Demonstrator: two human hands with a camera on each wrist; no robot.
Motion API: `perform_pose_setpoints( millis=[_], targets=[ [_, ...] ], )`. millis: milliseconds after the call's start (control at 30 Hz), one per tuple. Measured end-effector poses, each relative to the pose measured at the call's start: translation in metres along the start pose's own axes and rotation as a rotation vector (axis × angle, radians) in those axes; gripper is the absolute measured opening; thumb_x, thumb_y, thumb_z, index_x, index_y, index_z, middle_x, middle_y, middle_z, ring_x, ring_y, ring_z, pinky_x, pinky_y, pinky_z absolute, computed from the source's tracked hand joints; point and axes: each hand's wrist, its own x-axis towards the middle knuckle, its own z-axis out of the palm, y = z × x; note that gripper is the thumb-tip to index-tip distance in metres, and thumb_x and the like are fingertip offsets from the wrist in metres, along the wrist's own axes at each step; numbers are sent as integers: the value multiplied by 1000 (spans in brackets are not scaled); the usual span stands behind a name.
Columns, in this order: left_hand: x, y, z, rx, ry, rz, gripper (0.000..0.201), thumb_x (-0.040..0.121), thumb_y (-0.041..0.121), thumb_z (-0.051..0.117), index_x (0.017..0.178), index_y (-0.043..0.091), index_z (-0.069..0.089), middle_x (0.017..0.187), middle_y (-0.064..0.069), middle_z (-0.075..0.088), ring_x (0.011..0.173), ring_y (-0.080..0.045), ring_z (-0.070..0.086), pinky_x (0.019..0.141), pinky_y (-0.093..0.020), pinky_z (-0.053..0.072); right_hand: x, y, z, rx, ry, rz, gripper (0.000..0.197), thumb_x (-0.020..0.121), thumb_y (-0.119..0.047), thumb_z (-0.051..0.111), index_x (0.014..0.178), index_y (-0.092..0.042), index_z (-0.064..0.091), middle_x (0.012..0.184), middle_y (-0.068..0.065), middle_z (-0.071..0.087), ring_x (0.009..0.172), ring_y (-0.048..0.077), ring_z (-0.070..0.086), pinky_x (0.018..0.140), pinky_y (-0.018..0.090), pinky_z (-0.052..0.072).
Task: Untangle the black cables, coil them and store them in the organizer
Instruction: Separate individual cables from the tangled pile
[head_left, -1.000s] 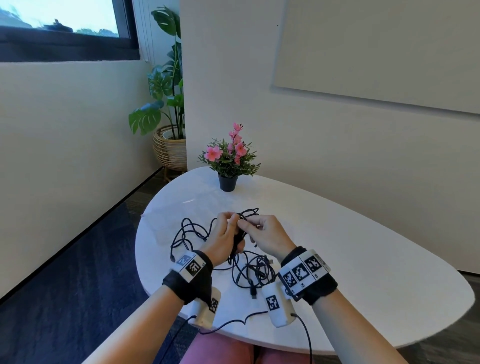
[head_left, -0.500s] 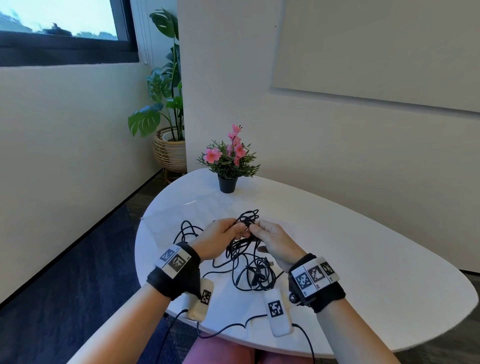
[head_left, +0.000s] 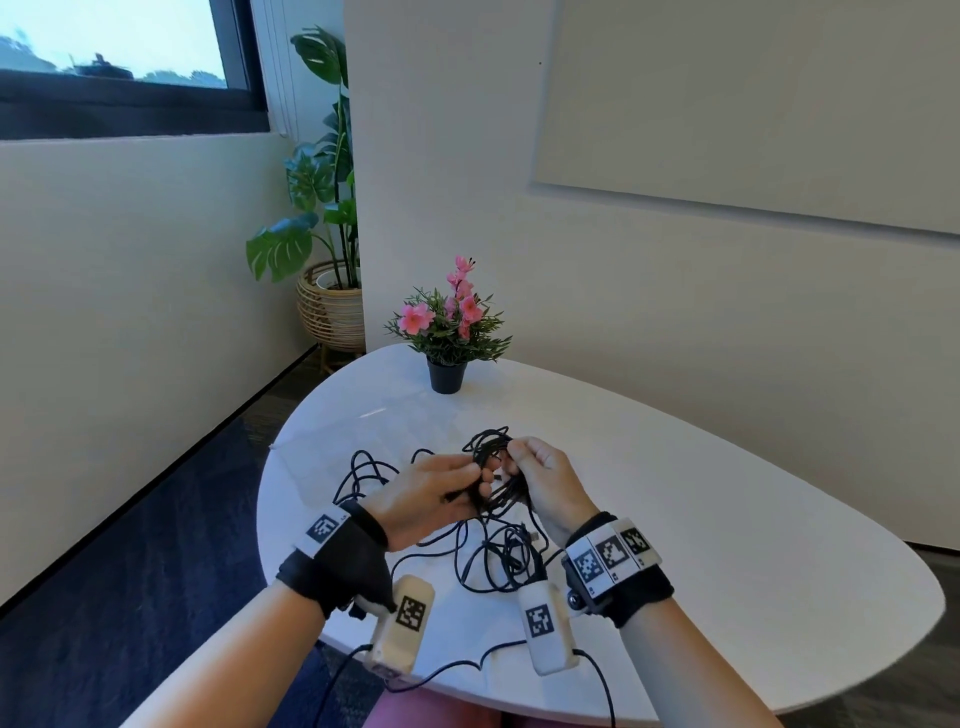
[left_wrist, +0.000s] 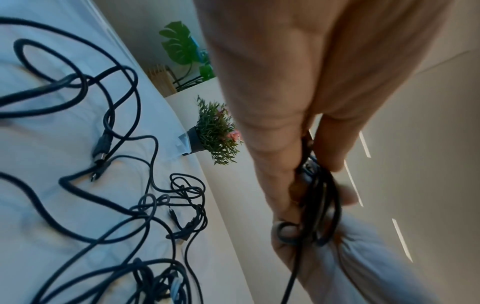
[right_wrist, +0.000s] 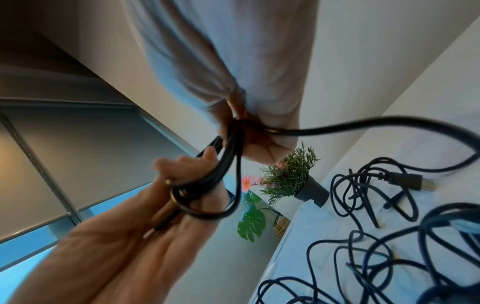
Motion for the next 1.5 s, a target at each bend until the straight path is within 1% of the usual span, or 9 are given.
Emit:
perform_pose_setpoints(
  millis=[133,367,700,800,933,1200,1267,1400,1500],
  targets=[
    [-2,-12,4,263,87,62,27,96,6,47,119,8,61,98,-1,71,92,-8,66,79,-20,53,5,1,-12,-95,68,-57,26,97,-14,48,73,-12,58,62,-1,52,63,18,48,63,32,46],
    [5,-16,-3,807,478,269,11,91,14,61,96,17,70,73,2,67,57,1,57,60,-13,46,3,3,-22,-411,42,-200,33,97,-22,51,65,-15,54,52,-10,42,50,4,37,55,23,33],
    [-40,50,-23,594,586,368,20,97,20,49,87,14,66,72,-2,58,68,-12,55,65,-23,48,-4,28,-58,-790,155,-213,22,95,-14,52,91,-3,71,82,8,71,64,16,63,59,16,43],
    [-34,50,-30,962,501,265,21,97,21,49,86,22,67,77,0,65,74,-18,62,69,-29,55,-7,26,-50,-811,125,-242,24,94,-13,54,82,1,69,69,9,66,64,24,57,61,26,38],
    [-4,11,-22,1025,591,255,20,98,22,47,98,27,66,102,0,66,100,-20,60,89,-32,46,-6,5,-22,-708,137,-341,22,93,-14,56,79,-4,69,63,1,61,54,4,46,56,16,34],
    [10,12,-15,1521,615,105,44,95,26,45,139,29,43,149,-5,30,136,-24,31,110,-39,28,-9,-14,-15,-637,108,-408,18,91,-15,61,93,-3,74,78,11,73,62,14,60,61,16,44],
    [12,14,-17,1548,476,58,46,94,19,45,139,27,43,147,-4,34,133,-22,37,108,-36,32,-10,-19,-16,-625,117,-425,18,90,-15,62,93,-2,74,81,13,73,69,20,64,67,25,49],
    [11,12,-33,1154,479,-41,28,97,17,47,121,10,60,101,1,68,100,-18,64,92,-34,51,-5,-21,-25,-632,178,-426,19,91,-16,62,92,-2,73,63,-1,62,50,-2,51,56,7,37],
    [9,10,-41,1336,660,86,28,97,28,48,119,17,62,126,-7,56,117,-21,51,102,-33,40,1,-15,-34,-675,262,-449,22,91,-17,61,78,-2,70,57,4,58,50,10,52,57,23,46]
  ],
)
